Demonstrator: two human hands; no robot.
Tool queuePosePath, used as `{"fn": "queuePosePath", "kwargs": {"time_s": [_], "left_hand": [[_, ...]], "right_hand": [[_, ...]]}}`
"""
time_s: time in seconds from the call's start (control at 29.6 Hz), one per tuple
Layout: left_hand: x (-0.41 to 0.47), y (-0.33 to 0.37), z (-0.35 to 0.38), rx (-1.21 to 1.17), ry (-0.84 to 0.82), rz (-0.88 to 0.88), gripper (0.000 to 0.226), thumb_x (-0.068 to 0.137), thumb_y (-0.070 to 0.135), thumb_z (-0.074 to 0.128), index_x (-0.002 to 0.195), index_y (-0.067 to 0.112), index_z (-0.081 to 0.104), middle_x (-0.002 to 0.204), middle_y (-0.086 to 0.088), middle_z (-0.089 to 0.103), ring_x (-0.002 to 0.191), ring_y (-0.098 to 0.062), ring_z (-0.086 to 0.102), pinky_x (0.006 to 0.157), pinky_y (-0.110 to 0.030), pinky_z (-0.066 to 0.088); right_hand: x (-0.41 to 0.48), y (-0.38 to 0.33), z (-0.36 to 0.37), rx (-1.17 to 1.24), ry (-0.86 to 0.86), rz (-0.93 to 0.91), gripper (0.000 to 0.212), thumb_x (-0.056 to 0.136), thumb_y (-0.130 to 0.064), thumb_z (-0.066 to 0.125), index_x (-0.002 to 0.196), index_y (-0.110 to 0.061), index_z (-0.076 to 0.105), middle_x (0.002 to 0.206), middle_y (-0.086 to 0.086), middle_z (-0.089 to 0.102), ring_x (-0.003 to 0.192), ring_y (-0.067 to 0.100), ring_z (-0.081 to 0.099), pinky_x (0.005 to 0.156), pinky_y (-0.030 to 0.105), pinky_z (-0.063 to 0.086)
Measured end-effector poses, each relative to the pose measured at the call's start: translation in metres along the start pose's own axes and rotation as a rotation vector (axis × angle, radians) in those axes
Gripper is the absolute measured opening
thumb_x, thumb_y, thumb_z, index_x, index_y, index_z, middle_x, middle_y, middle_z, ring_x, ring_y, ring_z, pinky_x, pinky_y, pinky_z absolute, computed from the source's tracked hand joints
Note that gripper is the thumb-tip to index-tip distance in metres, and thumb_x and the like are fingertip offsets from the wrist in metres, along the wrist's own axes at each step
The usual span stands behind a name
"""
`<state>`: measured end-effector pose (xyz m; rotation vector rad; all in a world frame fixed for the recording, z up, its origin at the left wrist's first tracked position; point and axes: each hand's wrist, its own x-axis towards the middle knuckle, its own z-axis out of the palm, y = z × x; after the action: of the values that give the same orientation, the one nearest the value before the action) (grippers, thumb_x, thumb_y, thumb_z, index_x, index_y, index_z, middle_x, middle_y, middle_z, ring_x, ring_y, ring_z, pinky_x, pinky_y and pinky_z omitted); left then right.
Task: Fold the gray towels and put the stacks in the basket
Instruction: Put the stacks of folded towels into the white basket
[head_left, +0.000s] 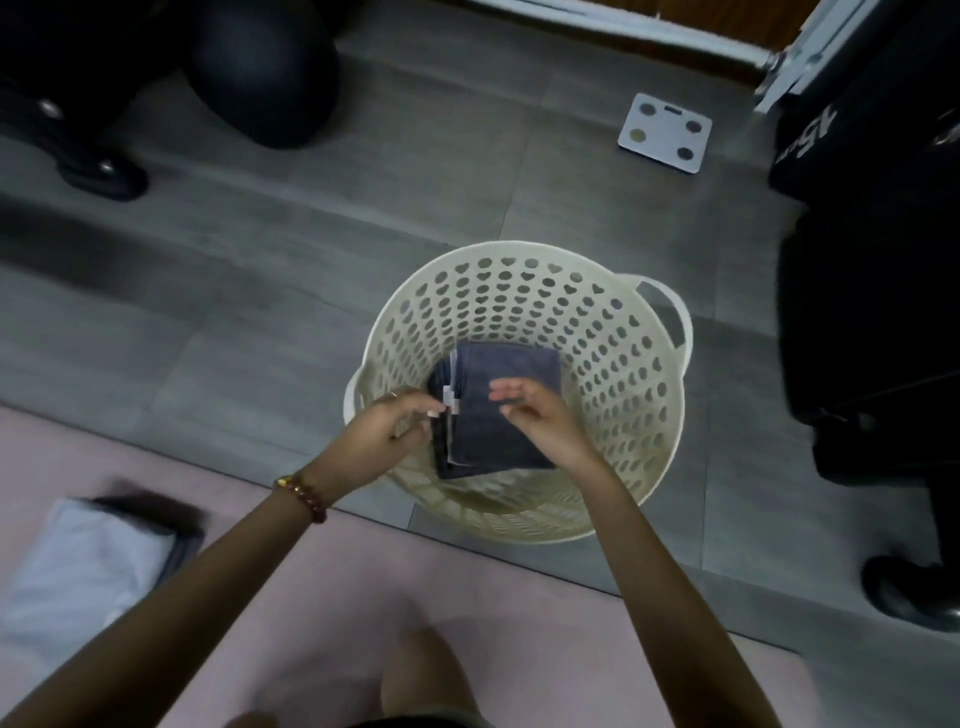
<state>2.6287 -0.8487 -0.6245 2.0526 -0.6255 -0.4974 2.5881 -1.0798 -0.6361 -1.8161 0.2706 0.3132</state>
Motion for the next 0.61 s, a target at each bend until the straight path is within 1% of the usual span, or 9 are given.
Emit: {"fn": "queuePosePath", "kwargs": {"time_s": [0.07, 0.14, 0.2, 0.27, 0.34, 0.44, 0.47, 0.51, 0.61], "left_hand": [[-0.021, -0.004, -0.019, 0.041, 0.006, 0.003, 0.028, 0.081, 0.033, 0.044, 0.103, 0.029, 0.061, 0.102, 0.022, 0.061, 0.098, 0.009, 0.056, 0.085, -0.008, 0.04], [-0.039, -0.018, -0.034, 0.074, 0.034, -0.009, 0.029, 0.083, 0.032, 0.046, 0.105, 0.026, 0.064, 0.1, 0.017, 0.063, 0.096, 0.002, 0.058, 0.086, -0.013, 0.043], [-0.065, -0.035, -0.051, 0.119, 0.086, -0.019, 0.032, 0.083, 0.033, 0.049, 0.107, 0.018, 0.066, 0.101, 0.018, 0.061, 0.095, 0.006, 0.056, 0.086, -0.01, 0.041], [-0.102, -0.059, -0.067, 0.142, 0.119, -0.081, 0.026, 0.083, 0.029, 0.052, 0.103, 0.02, 0.066, 0.097, 0.03, 0.058, 0.092, 0.014, 0.054, 0.082, -0.005, 0.039], [-0.139, -0.085, -0.078, 0.129, 0.121, -0.165, 0.02, 0.083, 0.031, 0.051, 0.099, 0.039, 0.061, 0.1, 0.039, 0.055, 0.09, 0.015, 0.053, 0.077, -0.004, 0.039], [-0.206, -0.136, -0.092, 0.119, 0.127, -0.29, 0.033, 0.079, 0.038, 0.045, 0.099, 0.063, 0.053, 0.106, 0.043, 0.051, 0.093, 0.011, 0.055, 0.077, -0.005, 0.041], [-0.226, -0.15, -0.093, 0.096, 0.122, -0.323, 0.034, 0.079, 0.038, 0.043, 0.099, 0.063, 0.053, 0.107, 0.042, 0.051, 0.094, 0.009, 0.055, 0.078, -0.006, 0.041], [-0.25, -0.172, -0.1, 0.102, 0.122, -0.35, 0.032, 0.078, 0.037, 0.043, 0.098, 0.057, 0.057, 0.108, 0.037, 0.053, 0.094, 0.008, 0.055, 0.079, -0.008, 0.042], [-0.302, -0.241, -0.11, 0.163, 0.15, -0.392, 0.026, 0.079, 0.026, 0.05, 0.101, 0.031, 0.064, 0.102, 0.019, 0.059, 0.096, -0.005, 0.055, 0.087, -0.019, 0.043]], "right_hand": [[-0.015, -0.021, 0.027, 0.073, -0.076, -0.037, 0.028, 0.091, 0.005, 0.051, 0.108, -0.015, 0.06, 0.102, -0.002, 0.064, 0.094, -0.007, 0.059, 0.086, 0.012, 0.045], [-0.028, -0.041, 0.052, 0.145, -0.118, -0.075, 0.03, 0.09, 0.005, 0.053, 0.106, -0.019, 0.061, 0.1, -0.005, 0.066, 0.097, 0.002, 0.061, 0.09, 0.019, 0.047], [-0.036, -0.054, 0.085, 0.208, -0.178, -0.093, 0.031, 0.088, 0.006, 0.054, 0.103, -0.021, 0.062, 0.097, -0.005, 0.066, 0.096, 0.007, 0.061, 0.091, 0.023, 0.046], [-0.039, -0.062, 0.13, 0.235, -0.28, -0.094, 0.028, 0.087, 0.004, 0.053, 0.105, -0.018, 0.06, 0.096, -0.004, 0.065, 0.095, 0.008, 0.059, 0.091, 0.025, 0.044], [-0.039, -0.058, 0.172, 0.233, -0.361, -0.069, 0.027, 0.087, 0.003, 0.053, 0.11, -0.01, 0.057, 0.096, -0.003, 0.063, 0.092, 0.002, 0.059, 0.09, 0.022, 0.044], [-0.037, -0.036, 0.245, 0.184, -0.441, 0.045, 0.033, 0.088, 0.012, 0.05, 0.117, -0.004, 0.053, 0.095, -0.004, 0.061, 0.081, -0.011, 0.059, 0.081, 0.01, 0.044], [-0.037, -0.025, 0.266, 0.14, -0.47, 0.077, 0.035, 0.088, 0.013, 0.05, 0.119, -0.002, 0.052, 0.094, -0.004, 0.06, 0.078, -0.013, 0.058, 0.077, 0.008, 0.044], [-0.036, -0.015, 0.298, 0.111, -0.514, 0.116, 0.037, 0.086, 0.012, 0.053, 0.12, -0.003, 0.052, 0.093, -0.005, 0.059, 0.075, -0.014, 0.057, 0.073, 0.007, 0.043], [-0.034, 0.016, 0.371, 0.048, -0.593, 0.22, 0.04, 0.084, 0.005, 0.057, 0.112, -0.023, 0.053, 0.095, -0.005, 0.057, 0.082, -0.003, 0.055, 0.071, 0.011, 0.043]]}}
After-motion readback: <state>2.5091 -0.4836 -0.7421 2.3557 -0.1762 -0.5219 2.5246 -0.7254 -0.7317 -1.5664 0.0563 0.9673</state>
